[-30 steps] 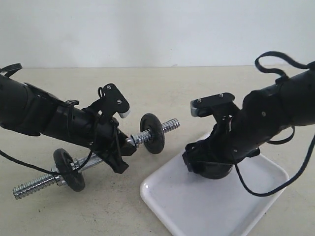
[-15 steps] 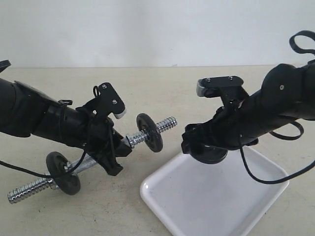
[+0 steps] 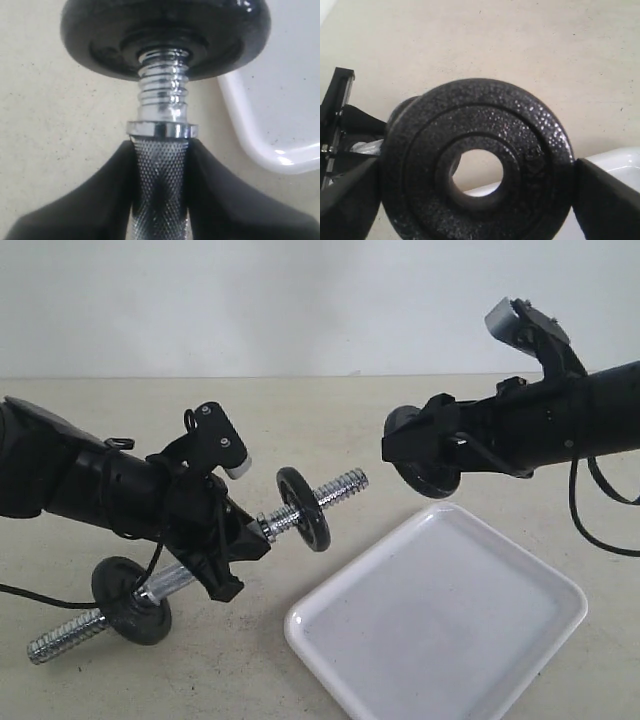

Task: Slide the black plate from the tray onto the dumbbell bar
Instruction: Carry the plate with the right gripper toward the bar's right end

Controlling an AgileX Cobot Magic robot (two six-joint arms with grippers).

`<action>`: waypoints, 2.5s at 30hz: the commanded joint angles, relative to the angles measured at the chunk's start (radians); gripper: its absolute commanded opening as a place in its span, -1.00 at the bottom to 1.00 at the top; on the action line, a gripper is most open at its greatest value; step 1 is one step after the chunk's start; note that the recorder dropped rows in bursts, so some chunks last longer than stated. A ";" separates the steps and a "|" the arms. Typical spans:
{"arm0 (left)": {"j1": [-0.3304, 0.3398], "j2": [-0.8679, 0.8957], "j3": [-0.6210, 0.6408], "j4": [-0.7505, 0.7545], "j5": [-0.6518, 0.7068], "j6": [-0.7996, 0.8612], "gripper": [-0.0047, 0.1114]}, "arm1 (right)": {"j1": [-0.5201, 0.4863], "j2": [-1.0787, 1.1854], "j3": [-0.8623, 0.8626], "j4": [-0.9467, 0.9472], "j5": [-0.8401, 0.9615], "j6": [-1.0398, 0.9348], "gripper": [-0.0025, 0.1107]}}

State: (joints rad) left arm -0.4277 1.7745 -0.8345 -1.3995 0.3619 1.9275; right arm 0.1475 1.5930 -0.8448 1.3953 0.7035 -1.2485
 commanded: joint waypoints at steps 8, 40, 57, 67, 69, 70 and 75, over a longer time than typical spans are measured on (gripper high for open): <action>-0.002 -0.085 -0.005 -0.017 0.089 -0.028 -0.84 | -0.019 0.052 -0.005 0.107 0.151 -0.135 -0.96; -0.002 -0.085 -0.005 -0.017 0.114 -0.028 -0.84 | -0.108 0.376 -0.106 0.266 0.518 -0.312 -0.96; -0.002 -0.085 -0.005 -0.017 0.110 -0.028 -0.84 | -0.108 0.376 -0.125 0.243 0.518 -0.230 -0.96; -0.002 -0.085 -0.005 -0.017 0.106 -0.028 -0.84 | -0.088 0.373 -0.125 0.215 0.518 -0.215 -0.96; -0.002 -0.085 -0.005 -0.017 0.106 -0.028 -0.84 | -0.073 0.373 -0.125 0.215 0.518 -0.220 -0.96; -0.002 -0.085 -0.005 -0.017 0.106 -0.028 -0.84 | -0.068 0.373 -0.125 0.215 0.518 -0.220 -0.96; -0.002 -0.085 -0.005 -0.017 0.106 -0.028 -0.84 | -0.068 0.373 -0.125 0.221 0.518 -0.213 -0.96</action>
State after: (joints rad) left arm -0.4277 1.7363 -0.8176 -1.3585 0.4110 1.9110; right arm 0.0689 1.9824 -0.9626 1.5830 1.1409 -1.4610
